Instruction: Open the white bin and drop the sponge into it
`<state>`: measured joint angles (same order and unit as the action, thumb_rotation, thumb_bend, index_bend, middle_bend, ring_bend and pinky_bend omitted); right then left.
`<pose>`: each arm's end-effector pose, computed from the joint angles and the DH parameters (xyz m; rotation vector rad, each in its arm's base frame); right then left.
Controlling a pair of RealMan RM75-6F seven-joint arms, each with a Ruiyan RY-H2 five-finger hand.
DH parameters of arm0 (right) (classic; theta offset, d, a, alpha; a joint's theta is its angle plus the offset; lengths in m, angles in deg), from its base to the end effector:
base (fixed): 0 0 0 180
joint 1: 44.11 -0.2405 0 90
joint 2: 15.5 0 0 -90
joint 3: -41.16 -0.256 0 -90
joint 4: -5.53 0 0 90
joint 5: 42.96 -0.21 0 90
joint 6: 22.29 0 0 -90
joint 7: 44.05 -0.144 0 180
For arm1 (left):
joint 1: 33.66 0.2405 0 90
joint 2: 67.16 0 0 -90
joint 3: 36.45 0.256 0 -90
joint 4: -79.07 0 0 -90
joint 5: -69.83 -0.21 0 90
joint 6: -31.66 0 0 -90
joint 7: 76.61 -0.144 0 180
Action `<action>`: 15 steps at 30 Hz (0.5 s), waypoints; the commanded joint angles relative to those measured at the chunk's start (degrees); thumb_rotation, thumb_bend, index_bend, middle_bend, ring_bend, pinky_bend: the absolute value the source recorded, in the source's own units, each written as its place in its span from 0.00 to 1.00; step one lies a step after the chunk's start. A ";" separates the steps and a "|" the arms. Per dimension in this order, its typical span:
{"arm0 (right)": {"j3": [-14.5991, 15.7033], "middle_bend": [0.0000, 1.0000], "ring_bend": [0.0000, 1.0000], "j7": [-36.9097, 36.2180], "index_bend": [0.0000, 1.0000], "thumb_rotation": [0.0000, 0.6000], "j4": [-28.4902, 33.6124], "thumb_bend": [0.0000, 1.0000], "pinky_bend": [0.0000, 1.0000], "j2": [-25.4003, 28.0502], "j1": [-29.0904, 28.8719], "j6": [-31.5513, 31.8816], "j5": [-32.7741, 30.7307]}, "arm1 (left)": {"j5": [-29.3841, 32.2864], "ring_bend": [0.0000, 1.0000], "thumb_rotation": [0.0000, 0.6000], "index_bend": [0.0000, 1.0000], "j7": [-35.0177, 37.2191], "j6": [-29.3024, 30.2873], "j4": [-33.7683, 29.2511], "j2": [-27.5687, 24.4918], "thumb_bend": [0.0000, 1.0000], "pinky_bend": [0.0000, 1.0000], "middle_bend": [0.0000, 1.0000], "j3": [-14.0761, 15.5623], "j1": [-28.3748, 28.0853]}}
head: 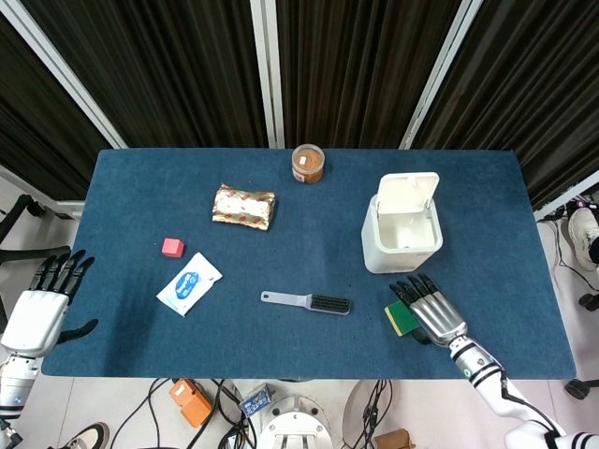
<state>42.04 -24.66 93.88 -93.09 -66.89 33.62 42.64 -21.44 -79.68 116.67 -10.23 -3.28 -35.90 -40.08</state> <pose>-0.2599 -0.2332 0.0140 2.0441 -0.8426 0.6289 -0.3102 0.1771 0.1520 -1.5438 -0.8027 -0.8495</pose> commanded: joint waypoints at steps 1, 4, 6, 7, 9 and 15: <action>-0.31 0.32 0.24 0.80 0.30 1.00 -0.77 0.45 0.18 -0.60 0.15 1.26 -0.25 | -0.07 0.00 1.00 0.00 0.10 0.17 0.04 0.00 0.09 0.00 0.00 0.00 0.06; -0.43 0.55 0.48 1.40 0.60 1.00 -1.32 0.47 0.40 -1.13 0.90 3.89 0.29 | -0.10 0.00 1.00 0.00 0.13 0.18 0.08 0.01 0.09 0.00 0.00 0.01 0.07; -0.30 0.60 0.53 0.57 0.67 1.00 -1.32 0.47 0.47 -1.04 1.72 6.90 1.94 | -0.17 0.00 1.00 0.00 0.11 0.22 0.07 0.02 0.09 0.00 0.00 0.05 0.10; -0.17 0.61 0.54 -0.10 0.69 1.00 -1.21 0.47 0.48 -0.86 2.13 8.54 3.07 | -0.20 0.00 1.00 0.00 0.14 0.28 0.08 0.02 0.09 0.00 0.00 0.05 0.11; 0.24 0.62 0.55 -1.83 0.70 1.00 -0.59 0.47 0.51 0.02 3.06 12.17 5.71 | -0.19 0.00 1.00 0.00 0.15 0.36 0.10 0.04 0.09 0.00 0.00 0.02 0.15; 0.70 0.62 0.55 -7.42 0.69 1.00 4.61 0.47 0.51 5.56 6.57 26.31 14.76 | -0.12 0.00 1.00 0.00 0.13 0.31 0.03 0.04 0.09 0.00 0.00 -0.04 0.11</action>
<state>42.49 -28.92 95.25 -90.89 -62.60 53.41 52.63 -21.56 -79.55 116.98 -10.20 -3.24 -35.94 -39.96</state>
